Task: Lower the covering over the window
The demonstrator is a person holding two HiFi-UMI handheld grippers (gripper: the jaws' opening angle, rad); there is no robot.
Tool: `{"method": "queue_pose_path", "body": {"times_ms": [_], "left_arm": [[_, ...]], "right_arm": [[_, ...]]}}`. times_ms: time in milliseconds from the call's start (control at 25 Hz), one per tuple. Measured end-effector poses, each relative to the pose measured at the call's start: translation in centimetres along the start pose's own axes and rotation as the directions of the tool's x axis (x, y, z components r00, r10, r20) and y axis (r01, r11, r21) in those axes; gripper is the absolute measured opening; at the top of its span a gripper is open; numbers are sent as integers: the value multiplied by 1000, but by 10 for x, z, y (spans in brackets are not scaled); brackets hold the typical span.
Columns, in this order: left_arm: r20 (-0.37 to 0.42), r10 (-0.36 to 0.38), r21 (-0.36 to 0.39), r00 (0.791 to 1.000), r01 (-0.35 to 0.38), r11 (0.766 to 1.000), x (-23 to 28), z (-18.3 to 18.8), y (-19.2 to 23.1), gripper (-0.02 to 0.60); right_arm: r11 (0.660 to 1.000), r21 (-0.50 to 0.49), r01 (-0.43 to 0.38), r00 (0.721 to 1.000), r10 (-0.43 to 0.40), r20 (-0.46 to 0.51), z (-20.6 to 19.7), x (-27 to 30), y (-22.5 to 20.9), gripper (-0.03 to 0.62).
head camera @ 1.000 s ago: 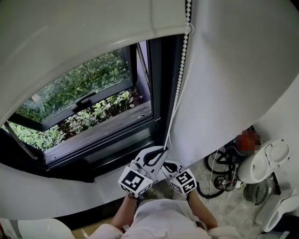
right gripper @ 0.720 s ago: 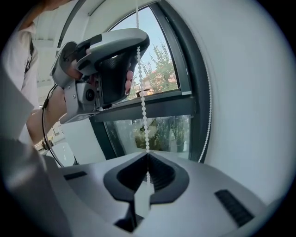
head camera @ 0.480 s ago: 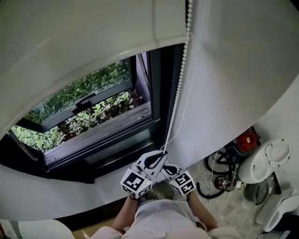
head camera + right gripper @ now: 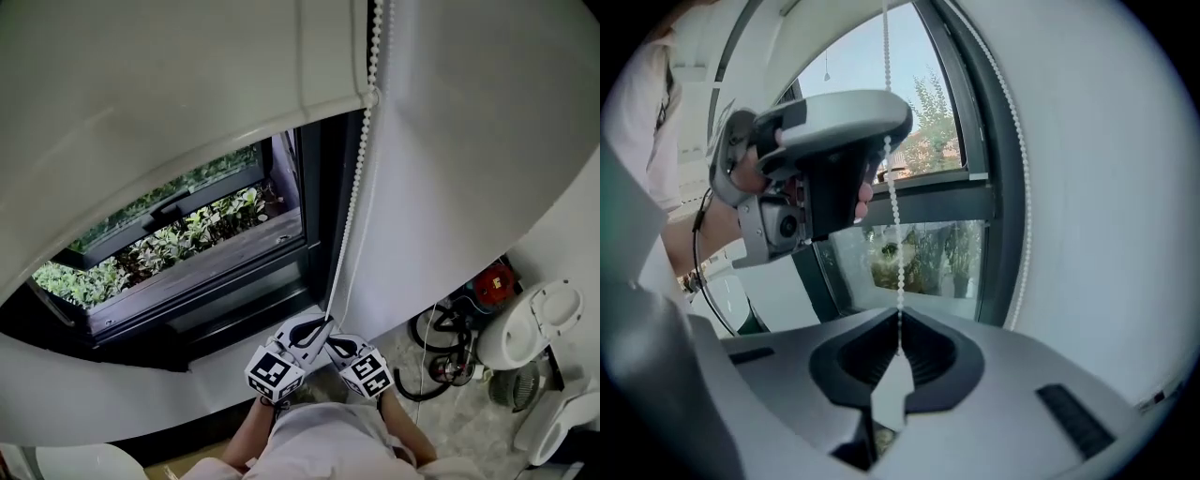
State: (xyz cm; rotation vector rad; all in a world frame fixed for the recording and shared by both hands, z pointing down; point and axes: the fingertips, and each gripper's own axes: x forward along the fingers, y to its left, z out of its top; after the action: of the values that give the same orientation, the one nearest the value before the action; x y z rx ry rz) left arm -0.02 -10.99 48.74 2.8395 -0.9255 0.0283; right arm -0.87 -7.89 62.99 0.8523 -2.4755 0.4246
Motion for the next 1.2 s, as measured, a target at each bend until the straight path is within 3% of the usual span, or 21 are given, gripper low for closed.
{"method": "queue_pose_path", "body": {"times_ms": [240, 560, 920, 1200], "left_arm": [[-44, 16, 9, 999, -15, 1000, -2, -21, 3, 20], [-32, 21, 6, 999, -20, 1000, -3, -25, 6, 18], [-33, 14, 22, 999, -13, 1000, 0, -28, 6, 18], [-32, 9, 30, 999, -8, 1000, 1, -29, 1, 20]], "right_arm": [[1000, -11, -7, 994, 8, 108, 39, -30, 5, 80], [992, -120, 34, 975, -6, 222, 111, -76, 10, 83], [978, -181, 103, 890, -9, 456, 206, -119, 12, 83], [976, -194, 102, 845, 18, 534, 248, -123, 17, 83]]}}
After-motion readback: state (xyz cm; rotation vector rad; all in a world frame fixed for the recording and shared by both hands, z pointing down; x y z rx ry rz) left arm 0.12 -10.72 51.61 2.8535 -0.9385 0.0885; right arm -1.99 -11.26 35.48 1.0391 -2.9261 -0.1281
